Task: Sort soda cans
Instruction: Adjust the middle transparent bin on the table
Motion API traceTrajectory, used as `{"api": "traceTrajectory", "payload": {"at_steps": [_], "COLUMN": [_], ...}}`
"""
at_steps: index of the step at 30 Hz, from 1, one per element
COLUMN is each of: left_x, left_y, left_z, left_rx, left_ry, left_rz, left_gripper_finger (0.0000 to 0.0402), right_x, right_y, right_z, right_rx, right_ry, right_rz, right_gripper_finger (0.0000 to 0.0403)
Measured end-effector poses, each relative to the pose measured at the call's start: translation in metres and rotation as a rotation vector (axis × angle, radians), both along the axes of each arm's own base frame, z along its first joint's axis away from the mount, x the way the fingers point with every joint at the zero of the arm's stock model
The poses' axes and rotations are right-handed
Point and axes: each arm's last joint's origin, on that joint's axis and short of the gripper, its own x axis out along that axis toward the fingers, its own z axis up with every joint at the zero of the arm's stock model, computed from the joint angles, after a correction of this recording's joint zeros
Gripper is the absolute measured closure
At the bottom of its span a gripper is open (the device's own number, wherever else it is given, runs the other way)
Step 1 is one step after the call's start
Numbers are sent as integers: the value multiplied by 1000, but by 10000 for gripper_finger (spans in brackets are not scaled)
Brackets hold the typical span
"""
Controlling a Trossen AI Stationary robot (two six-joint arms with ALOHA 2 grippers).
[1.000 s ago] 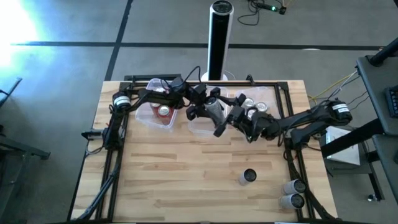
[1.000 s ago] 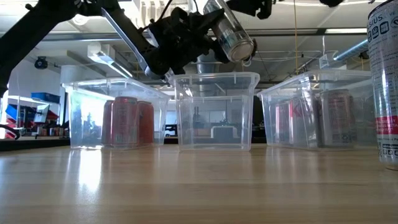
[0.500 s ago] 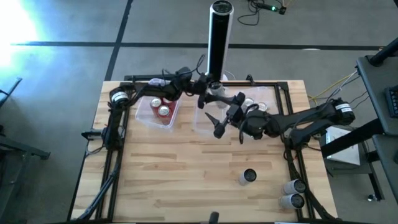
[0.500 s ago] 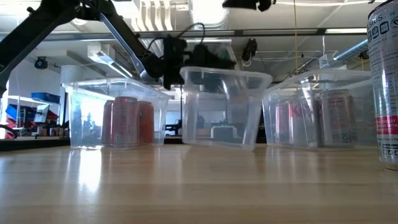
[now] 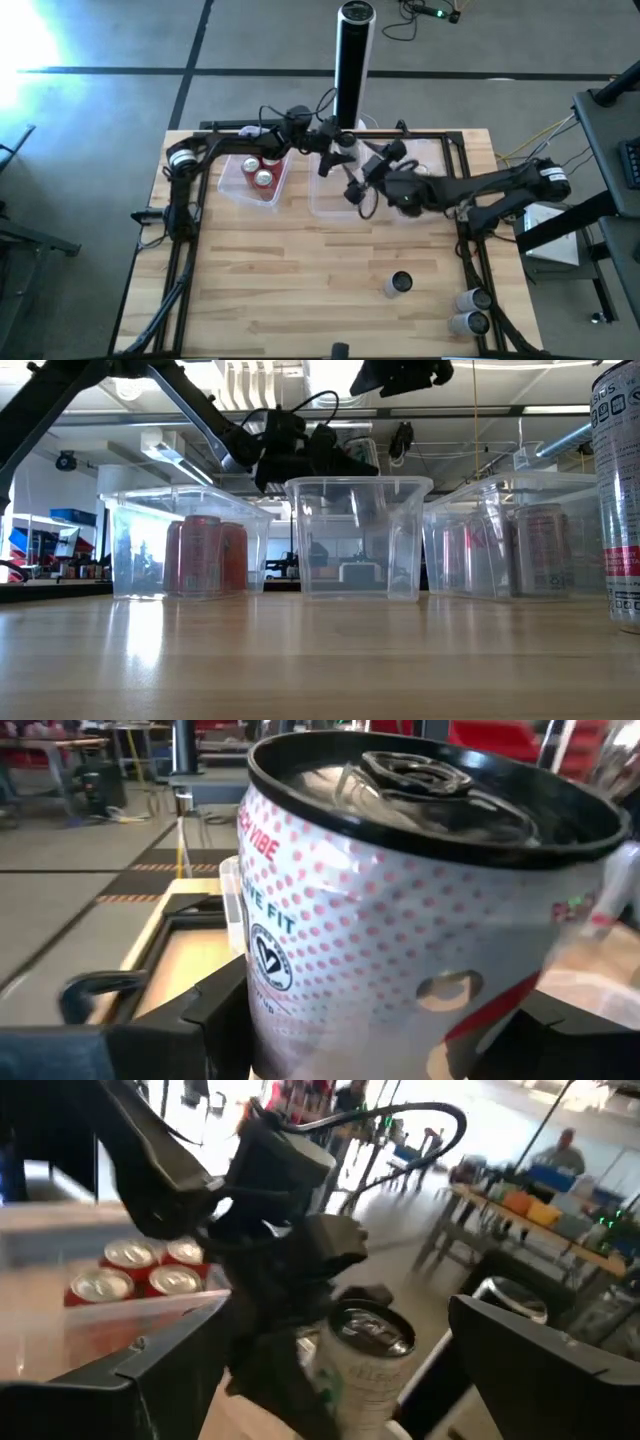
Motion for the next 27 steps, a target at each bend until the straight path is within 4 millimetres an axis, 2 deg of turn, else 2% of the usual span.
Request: {"api": "traceTrajectory", "payload": {"at_steps": [5,9,13,17,21,27], "left_x": [0,1,4,5,2,-6], "left_y": [-7,-14,-22,-28,-31,-37], "left_z": [0,0,1,-2,0,4], "left_rx": [66,73,80,73,47,57], "left_ry": [60,92,100,120,121,118], "left_rz": [17,1,-22,-55,-120,-111], "left_gripper_finger": [156,156,156,156,156,157], "right_x": [-1,7,33,54,59,58], "right_y": [-28,-51,-64,-80,-86,-95], "right_z": [31,41,37,28,32,42], "right_rx": [215,325,400,444,510,598], "right_ry": [143,316,485,605,642,621], "right_rz": [54,82,192,159,172,124], "right_gripper_finger": [38,38,38,38,45,76]}}
